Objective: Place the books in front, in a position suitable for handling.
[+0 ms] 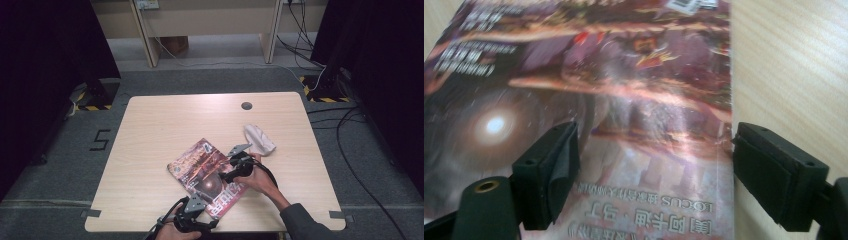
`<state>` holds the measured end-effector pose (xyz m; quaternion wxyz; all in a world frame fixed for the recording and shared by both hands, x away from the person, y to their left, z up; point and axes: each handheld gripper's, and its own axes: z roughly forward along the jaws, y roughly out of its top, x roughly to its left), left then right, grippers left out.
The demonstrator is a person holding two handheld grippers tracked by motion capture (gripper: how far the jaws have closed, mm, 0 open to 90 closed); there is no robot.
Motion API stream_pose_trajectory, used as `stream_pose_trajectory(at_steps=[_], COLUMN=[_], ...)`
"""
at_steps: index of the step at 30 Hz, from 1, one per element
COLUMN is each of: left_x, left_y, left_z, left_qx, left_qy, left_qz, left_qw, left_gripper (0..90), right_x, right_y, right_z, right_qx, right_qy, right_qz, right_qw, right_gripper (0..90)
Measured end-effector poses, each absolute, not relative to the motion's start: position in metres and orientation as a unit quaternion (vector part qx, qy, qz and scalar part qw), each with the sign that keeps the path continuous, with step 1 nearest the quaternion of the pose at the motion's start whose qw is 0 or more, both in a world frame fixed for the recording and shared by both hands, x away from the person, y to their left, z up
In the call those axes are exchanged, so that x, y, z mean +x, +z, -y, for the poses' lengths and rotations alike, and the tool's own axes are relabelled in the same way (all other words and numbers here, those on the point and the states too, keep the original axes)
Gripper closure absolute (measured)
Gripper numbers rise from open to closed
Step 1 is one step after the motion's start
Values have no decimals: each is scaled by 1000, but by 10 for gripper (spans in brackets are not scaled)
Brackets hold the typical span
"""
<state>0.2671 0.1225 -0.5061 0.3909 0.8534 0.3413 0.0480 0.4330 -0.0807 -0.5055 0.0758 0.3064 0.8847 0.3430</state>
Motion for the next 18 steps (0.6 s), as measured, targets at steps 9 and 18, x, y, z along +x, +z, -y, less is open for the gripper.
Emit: stream_pose_trajectory(at_steps=[9, 18], left_x=[284, 329], left_y=[-492, -491], left_z=[-145, -178], left_qx=[829, 812], left_qy=[87, 160], left_qz=[-365, -406], left_qw=[415, 387], left_gripper=[329, 329], right_x=[422, 392], right_y=[-491, -485], right_z=[104, 133], right_qx=[334, 347], right_qy=[360, 363], right_qz=[-867, -859], right_qw=[86, 101], right_gripper=[274, 283])
